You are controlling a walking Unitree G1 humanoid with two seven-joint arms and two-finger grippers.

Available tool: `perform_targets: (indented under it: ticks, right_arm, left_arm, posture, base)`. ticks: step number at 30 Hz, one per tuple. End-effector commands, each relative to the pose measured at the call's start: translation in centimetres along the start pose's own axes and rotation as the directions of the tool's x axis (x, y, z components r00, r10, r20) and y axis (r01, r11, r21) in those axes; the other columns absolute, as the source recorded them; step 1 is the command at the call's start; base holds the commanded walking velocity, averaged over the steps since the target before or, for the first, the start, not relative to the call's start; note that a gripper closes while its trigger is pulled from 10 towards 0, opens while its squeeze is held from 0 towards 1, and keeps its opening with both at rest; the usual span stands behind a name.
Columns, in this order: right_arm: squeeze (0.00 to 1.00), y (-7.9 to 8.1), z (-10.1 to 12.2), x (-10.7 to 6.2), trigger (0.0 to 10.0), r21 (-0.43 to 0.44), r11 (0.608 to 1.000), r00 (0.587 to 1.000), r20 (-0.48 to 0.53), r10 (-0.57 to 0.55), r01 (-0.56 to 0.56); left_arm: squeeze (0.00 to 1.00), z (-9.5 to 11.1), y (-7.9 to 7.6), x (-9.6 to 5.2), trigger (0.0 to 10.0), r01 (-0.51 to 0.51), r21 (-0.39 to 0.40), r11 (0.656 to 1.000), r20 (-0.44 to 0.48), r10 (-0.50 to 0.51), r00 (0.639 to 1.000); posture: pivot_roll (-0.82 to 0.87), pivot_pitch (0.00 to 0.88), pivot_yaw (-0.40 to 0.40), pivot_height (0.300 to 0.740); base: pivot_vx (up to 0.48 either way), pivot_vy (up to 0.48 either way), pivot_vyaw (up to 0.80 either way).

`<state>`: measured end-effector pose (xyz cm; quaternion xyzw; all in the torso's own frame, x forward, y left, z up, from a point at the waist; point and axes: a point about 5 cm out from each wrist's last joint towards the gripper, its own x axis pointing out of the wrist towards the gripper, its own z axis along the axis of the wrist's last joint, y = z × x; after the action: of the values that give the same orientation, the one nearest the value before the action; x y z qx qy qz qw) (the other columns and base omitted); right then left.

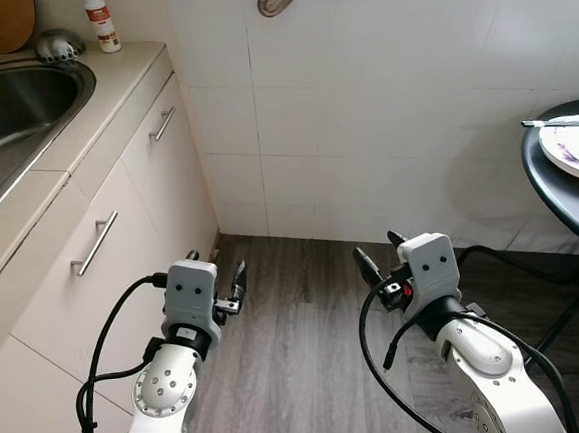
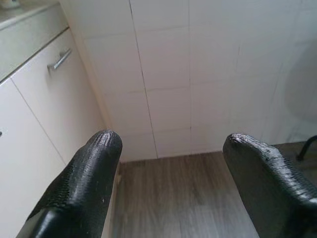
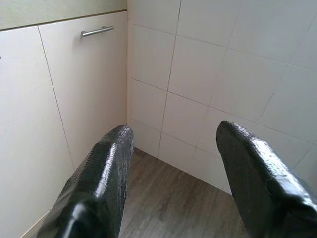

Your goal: Kitchen organization

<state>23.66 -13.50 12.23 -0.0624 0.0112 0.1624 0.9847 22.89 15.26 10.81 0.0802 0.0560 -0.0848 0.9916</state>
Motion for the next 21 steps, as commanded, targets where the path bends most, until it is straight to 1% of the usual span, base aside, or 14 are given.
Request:
perform_targets:
  ticks: [1,4,10,11,12,15,16,18,19,21]
  right_arm:
    - [0.00,-0.1,0.6,-0.1,10.0,-0.012,1.000,1.000,0.018,0.008,-0.007]
    - [0.00,0.1,0.7,-0.1,10.0,-0.040,0.999,1.000,0.020,0.023,-0.022]
    - [0.00,0.2,0.7,0.0,10.0,-0.063,0.998,0.999,0.021,0.028,-0.027]
    - [0.00,0.3,0.9,0.0,10.0,-0.086,0.996,0.999,0.028,0.034,-0.031]
    - [0.00,0.6,1.3,0.0,10.0,-0.141,0.989,0.997,0.051,0.052,-0.045]
    - [0.00,0.6,1.5,0.0,10.0,-0.163,0.985,0.997,0.059,0.058,-0.048]
    - [0.00,0.7,1.8,0.1,10.0,-0.192,0.980,0.995,0.073,0.064,-0.049]
    - [0.00,0.9,2.6,0.3,10.0,-0.278,0.959,0.990,0.109,0.092,-0.059]
    - [0.00,0.9,2.6,0.3,10.0,-0.278,0.959,0.990,0.109,0.092,-0.059]
    - [0.00,1.1,3.1,0.7,10.0,-0.329,0.942,0.985,0.127,0.115,-0.067]
  left_arm:
    - [0.00,0.4,-0.1,-0.1,10.0,0.008,-0.003,1.000,0.004,-0.008,1.000]
    - [0.00,0.5,-0.1,-0.1,10.0,0.015,0.006,1.000,0.008,-0.015,1.000]
    - [0.00,0.5,-0.1,-0.1,10.0,0.017,0.010,1.000,0.004,-0.017,1.000]
    - [0.00,0.5,-0.1,-0.1,10.0,0.018,0.012,1.000,0.003,-0.018,1.000]
    - [0.00,0.6,-0.1,-0.1,10.0,0.023,0.020,1.000,0.004,-0.023,1.000]
    - [0.00,0.6,-0.1,-0.1,10.0,0.025,0.023,0.999,0.006,-0.025,1.000]
    - [0.00,0.7,-0.1,-0.1,10.0,0.026,0.027,0.999,0.008,-0.026,1.000]
    - [0.00,0.8,0.0,0.0,10.0,0.027,0.034,0.999,0.016,-0.027,1.000]
    - [0.00,0.8,0.0,0.0,10.0,0.027,0.034,0.999,0.016,-0.027,1.000]
    - [0.00,1.1,0.1,0.1,10.0,0.024,0.050,0.998,0.035,-0.026,0.999]
  posture:
    - [-0.02,0.023,-0.043,0.740]
    - [-0.02,0.021,-0.042,0.740]
    - [-0.02,0.013,-0.037,0.740]
    - [-0.02,0.012,-0.035,0.740]
    - [-0.02,0.009,-0.033,0.740]
    - [-0.02,0.009,-0.032,0.740]
    - [-0.02,0.009,-0.030,0.740]
    - [-0.02,0.013,-0.025,0.740]
    - [-0.02,0.013,-0.025,0.740]
    - [-0.01,0.015,-0.021,0.740]
  base:
    - [0.000,0.000,0.00]
    - [0.000,0.000,0.00]
    - [0.000,0.000,0.00]
    - [0.000,0.000,0.00]
    - [0.000,0.000,0.00]
    - [0.000,0.000,0.00]
    - [0.000,0.000,0.00]
    - [0.000,0.000,0.00]
    - [0.000,0.000,0.00]
    - [0.000,0.000,0.00]
